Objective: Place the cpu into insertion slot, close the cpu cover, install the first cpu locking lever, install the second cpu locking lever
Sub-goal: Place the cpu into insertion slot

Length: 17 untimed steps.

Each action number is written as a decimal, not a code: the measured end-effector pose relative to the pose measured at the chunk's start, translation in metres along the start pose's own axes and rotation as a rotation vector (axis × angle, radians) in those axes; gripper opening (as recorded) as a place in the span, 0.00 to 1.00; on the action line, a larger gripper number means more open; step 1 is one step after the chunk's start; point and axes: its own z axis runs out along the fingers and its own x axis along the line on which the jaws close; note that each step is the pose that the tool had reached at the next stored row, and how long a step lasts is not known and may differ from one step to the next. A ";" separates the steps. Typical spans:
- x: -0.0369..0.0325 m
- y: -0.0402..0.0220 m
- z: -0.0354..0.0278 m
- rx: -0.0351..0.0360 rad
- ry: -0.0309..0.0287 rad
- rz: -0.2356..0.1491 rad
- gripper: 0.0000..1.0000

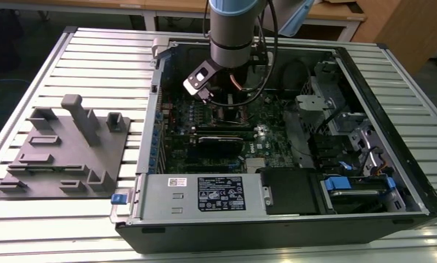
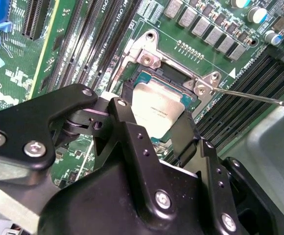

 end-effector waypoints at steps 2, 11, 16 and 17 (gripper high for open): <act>0.0000 0.0000 0.0000 0.0001 0.0001 0.000 0.54; 0.0000 0.0001 0.0002 -0.0001 0.0001 0.000 0.61; 0.0001 0.0006 -0.0003 0.0000 0.0002 0.000 0.61; 0.0001 0.0007 -0.0005 0.0001 0.0001 0.000 0.61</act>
